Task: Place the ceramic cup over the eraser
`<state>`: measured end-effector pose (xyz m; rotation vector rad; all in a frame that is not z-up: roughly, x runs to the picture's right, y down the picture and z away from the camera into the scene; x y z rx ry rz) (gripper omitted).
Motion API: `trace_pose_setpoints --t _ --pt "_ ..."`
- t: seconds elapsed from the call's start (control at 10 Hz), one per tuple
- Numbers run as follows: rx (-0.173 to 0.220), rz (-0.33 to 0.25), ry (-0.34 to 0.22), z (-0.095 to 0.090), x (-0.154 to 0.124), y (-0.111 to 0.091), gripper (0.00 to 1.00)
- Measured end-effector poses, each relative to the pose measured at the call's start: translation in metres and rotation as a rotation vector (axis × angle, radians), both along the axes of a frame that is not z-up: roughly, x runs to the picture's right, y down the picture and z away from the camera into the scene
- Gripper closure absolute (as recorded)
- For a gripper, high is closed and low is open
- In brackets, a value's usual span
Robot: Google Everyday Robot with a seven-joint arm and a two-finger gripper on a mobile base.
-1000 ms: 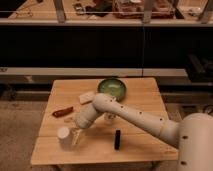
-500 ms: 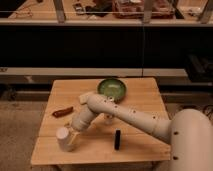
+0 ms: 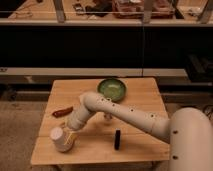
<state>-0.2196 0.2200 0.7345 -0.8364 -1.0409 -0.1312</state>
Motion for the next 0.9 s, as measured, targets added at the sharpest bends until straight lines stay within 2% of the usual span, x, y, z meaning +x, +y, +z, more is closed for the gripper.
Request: trace_pose_setpoints --t 0.5,0.6,0.8,0.9 --pt "0.015 0.149 0.024 -0.02 0.044 -0.042 1.0" --pt "0.027 0.181 0.044 -0.027 0.059 -0.052 1.0" --pt "0.049 0.208 0.076 -0.04 0.081 -0.064 1.0" --pt "0.069 0.224 0.111 -0.052 0.099 -0.072 1.0"
